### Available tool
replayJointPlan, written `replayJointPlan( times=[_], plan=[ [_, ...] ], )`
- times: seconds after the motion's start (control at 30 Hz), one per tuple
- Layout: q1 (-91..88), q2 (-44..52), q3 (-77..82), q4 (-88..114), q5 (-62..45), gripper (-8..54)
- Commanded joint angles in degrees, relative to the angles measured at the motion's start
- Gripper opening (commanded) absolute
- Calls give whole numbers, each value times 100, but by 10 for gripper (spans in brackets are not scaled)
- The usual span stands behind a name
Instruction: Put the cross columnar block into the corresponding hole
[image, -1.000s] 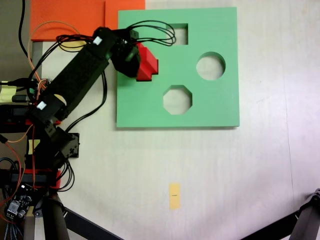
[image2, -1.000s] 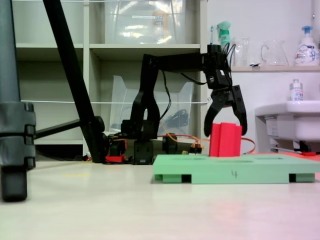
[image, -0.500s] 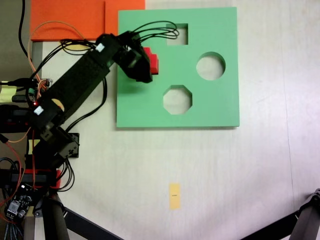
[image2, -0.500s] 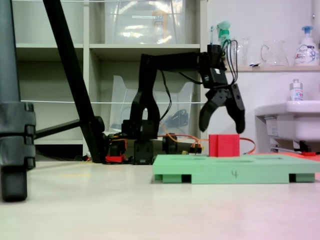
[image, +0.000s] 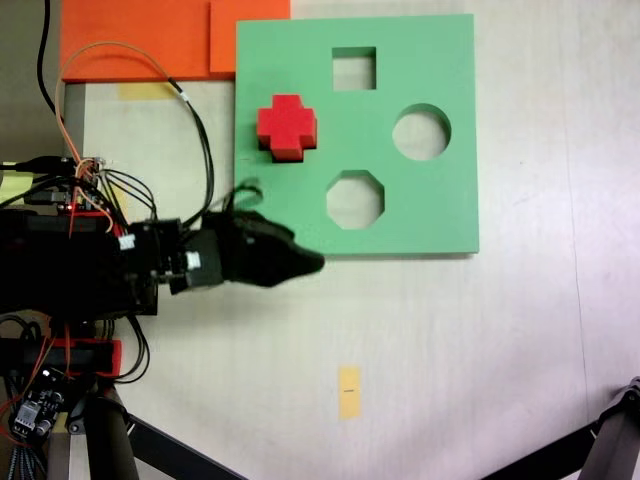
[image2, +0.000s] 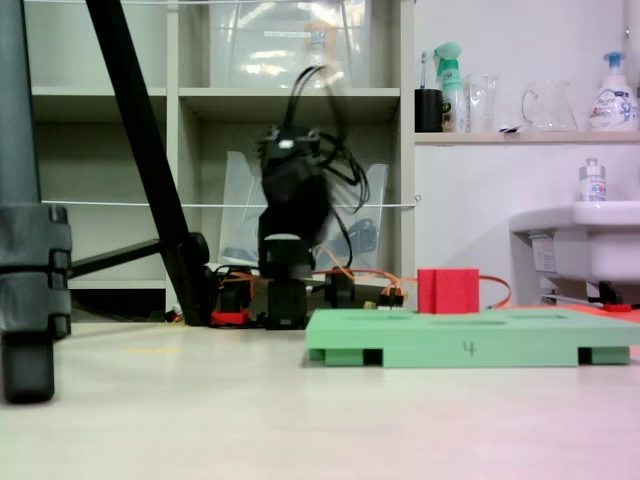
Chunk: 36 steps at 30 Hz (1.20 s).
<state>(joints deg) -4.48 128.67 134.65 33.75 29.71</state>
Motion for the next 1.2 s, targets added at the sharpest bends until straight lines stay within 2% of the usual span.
replayJointPlan(
  times=[0.0,0.03,0.1,0.2,0.43,0.47,0.53,0.63,0.73,1.17],
  plan=[
    [580,334,501,-2092,-1538,333],
    [800,281,1178,-3270,-1793,330],
    [791,-62,1934,-4315,-2171,330],
    [659,-747,2522,-4588,-2839,342],
    [246,-1327,3876,-4772,-3375,350],
    [123,-1239,4104,-4869,-3516,330],
    [9,-501,4491,-4746,-3542,328],
    [-202,387,4509,-3463,-3516,328],
    [-211,387,4518,-3428,-3516,347],
    [-185,387,4509,-3445,-3507,347]
  ],
)
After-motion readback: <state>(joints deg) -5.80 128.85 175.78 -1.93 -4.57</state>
